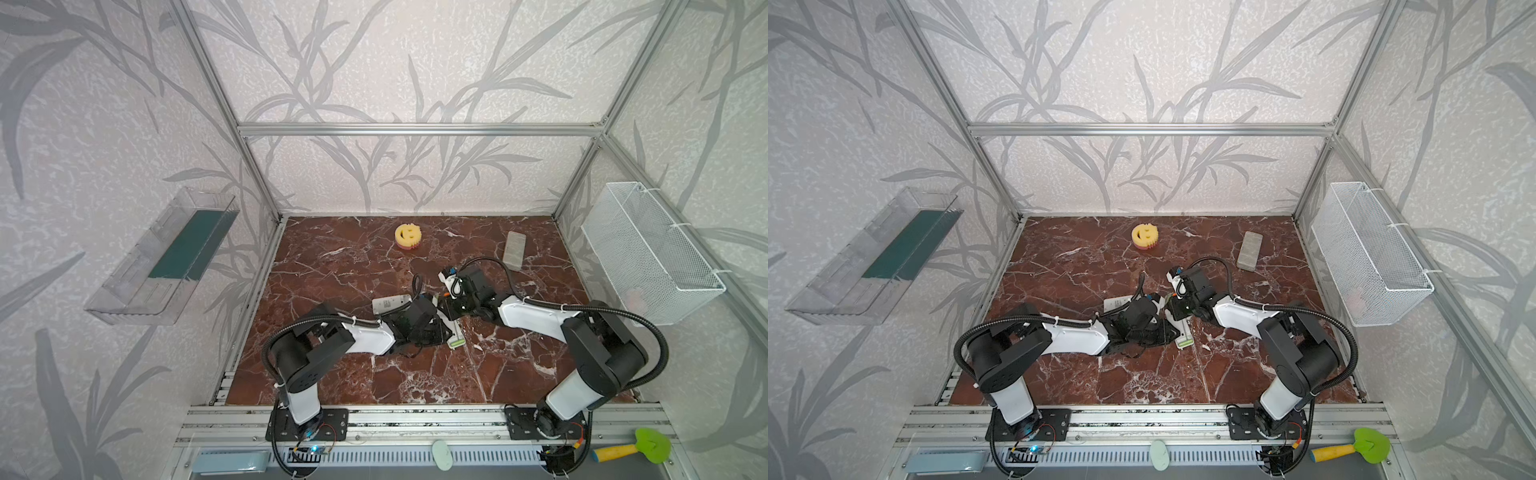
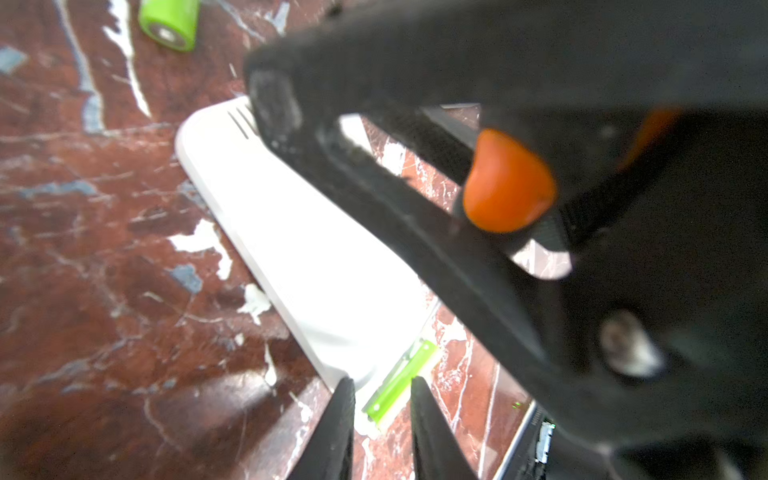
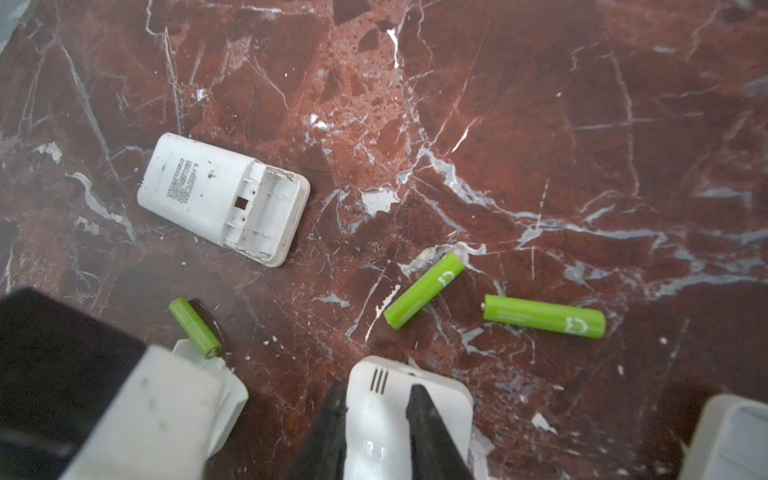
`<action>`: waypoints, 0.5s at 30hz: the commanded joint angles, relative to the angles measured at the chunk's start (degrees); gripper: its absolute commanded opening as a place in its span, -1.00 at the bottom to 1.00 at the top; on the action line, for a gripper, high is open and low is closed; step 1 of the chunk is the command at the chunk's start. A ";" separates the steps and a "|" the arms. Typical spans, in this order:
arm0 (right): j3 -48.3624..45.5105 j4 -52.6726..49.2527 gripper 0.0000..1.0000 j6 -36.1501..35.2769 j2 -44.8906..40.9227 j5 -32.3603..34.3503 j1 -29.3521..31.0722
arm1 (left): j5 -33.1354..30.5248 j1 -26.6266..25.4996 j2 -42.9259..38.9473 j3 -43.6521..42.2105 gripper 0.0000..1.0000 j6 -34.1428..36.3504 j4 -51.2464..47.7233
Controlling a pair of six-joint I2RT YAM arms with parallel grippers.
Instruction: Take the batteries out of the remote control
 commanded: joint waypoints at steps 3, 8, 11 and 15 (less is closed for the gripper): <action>-3.75 5.28 -1.00 2.65 -7.18 4.02 -0.12 | -1.95 -0.06 2.34 0.01 -0.48 -1.51 -1.19; -6.21 6.24 -1.00 2.91 -8.81 5.80 -0.11 | -2.37 0.08 3.22 0.75 -0.49 -1.73 -2.59; -6.48 5.54 -1.00 2.59 -7.85 5.68 -0.12 | -2.38 0.23 3.53 0.86 -0.49 -1.95 -3.03; -6.53 5.22 -1.00 1.79 -6.38 5.41 -0.12 | -2.63 0.34 3.66 0.86 -0.49 -2.00 -3.78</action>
